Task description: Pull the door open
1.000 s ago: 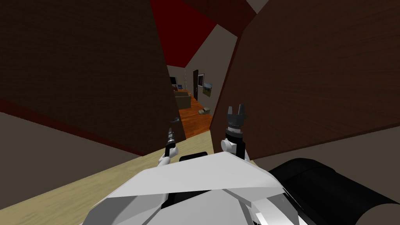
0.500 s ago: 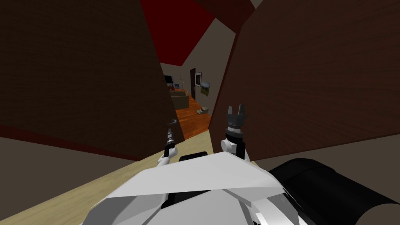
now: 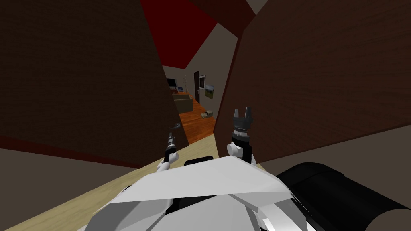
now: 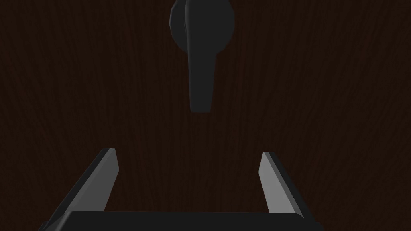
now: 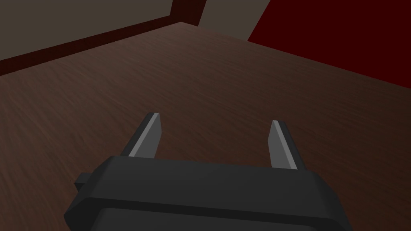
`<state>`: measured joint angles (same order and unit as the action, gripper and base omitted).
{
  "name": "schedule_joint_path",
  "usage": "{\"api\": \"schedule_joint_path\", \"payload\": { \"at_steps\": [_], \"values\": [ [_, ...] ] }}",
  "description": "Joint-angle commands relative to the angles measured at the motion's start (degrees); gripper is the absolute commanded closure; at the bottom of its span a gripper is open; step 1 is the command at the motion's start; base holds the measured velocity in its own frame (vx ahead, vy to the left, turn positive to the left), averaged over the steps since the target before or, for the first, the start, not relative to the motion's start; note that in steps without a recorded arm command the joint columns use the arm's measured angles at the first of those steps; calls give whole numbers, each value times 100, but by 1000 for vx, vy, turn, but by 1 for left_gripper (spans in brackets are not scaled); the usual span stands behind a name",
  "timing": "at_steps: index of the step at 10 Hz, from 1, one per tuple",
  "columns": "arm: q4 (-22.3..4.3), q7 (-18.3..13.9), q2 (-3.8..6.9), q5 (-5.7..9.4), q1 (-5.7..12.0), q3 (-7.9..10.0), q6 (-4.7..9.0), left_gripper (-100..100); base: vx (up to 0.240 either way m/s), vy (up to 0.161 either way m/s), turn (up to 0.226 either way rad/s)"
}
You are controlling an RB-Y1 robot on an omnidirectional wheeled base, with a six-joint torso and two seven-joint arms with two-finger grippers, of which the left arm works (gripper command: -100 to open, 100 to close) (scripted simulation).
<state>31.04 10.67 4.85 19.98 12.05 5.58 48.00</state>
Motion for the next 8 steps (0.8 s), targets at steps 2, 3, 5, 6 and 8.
{"api": "schedule_joint_path", "payload": {
  "at_steps": [2, 3, 5, 6, 8],
  "values": [
    [-8, -177, 161, 19, -25, 13, -39, -100, 112, -27, -55],
    [-17, -260, 232, 32, -38, 23, -55, -100, 164, -19, -54],
    [-24, -325, 284, 42, -48, 31, -67, -100, 209, 19, -46],
    [-27, -351, 303, 46, -51, 34, -72, -100, 203, 19, -26],
    [-31, -387, 328, 52, -57, 39, -79, -100, 196, -10, -16]
  ]
}}
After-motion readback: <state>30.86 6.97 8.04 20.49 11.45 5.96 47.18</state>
